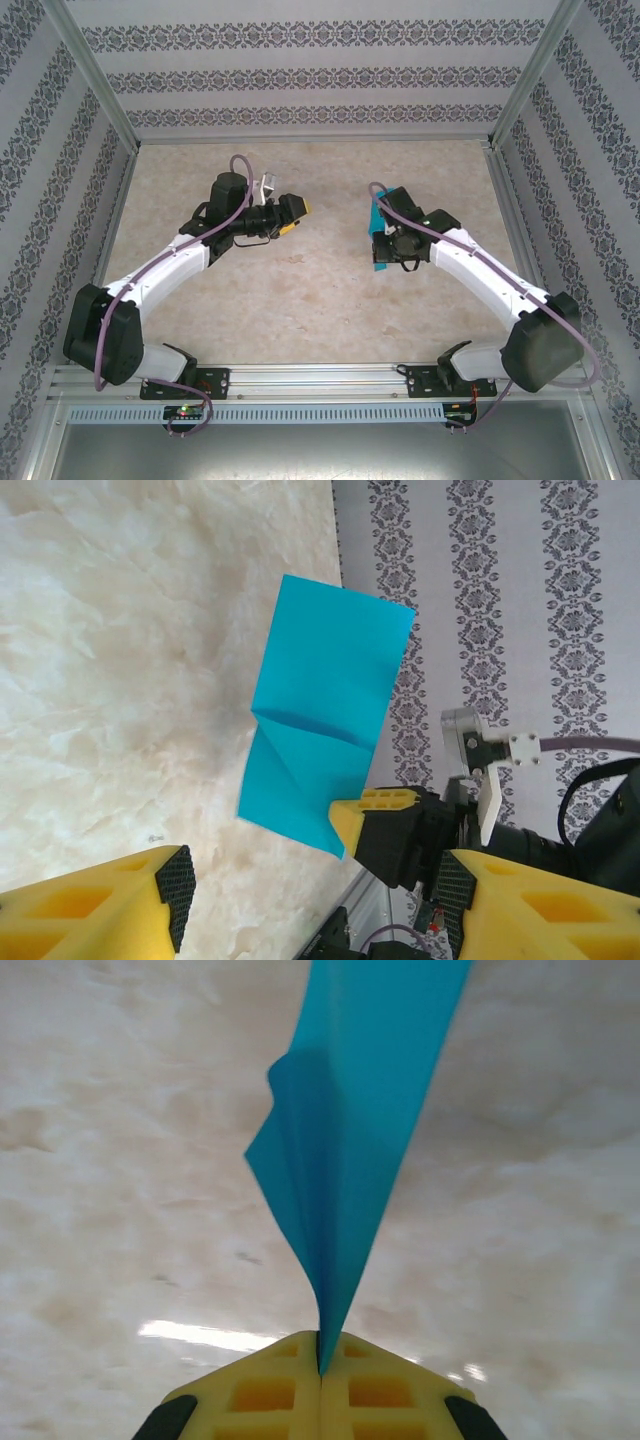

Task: Fold a paper plane with a square sheet of paper (pick it up from the middle)
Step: Turn over the paper at the center of the table.

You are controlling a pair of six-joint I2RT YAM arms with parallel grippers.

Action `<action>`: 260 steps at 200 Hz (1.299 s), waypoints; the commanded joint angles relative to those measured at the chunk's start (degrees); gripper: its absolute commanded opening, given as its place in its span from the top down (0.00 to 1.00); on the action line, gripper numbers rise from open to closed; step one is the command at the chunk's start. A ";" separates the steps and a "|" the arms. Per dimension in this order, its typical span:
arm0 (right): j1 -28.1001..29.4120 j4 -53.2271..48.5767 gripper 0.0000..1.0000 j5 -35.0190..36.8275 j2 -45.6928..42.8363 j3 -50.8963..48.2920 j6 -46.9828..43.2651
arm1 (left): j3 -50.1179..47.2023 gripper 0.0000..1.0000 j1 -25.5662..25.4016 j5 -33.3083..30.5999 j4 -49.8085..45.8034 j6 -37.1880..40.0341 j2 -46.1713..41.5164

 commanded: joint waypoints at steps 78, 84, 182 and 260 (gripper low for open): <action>15.96 -12.17 0.86 16.42 26.68 15.49 2.37 | -11.12 0.31 1.40 -0.31 -11.98 5.24 -12.80; 16.77 -12.16 0.86 15.87 28.18 16.47 2.60 | -11.26 0.31 1.41 -0.54 -13.36 5.76 -13.76; 17.46 11.19 0.62 -8.47 29.05 11.37 5.44 | -12.15 0.31 1.48 -1.94 -25.75 9.03 -24.41; 8.81 21.76 0.56 -18.31 14.37 -0.57 6.60 | -11.29 0.32 0.85 -0.63 -18.95 7.59 -17.39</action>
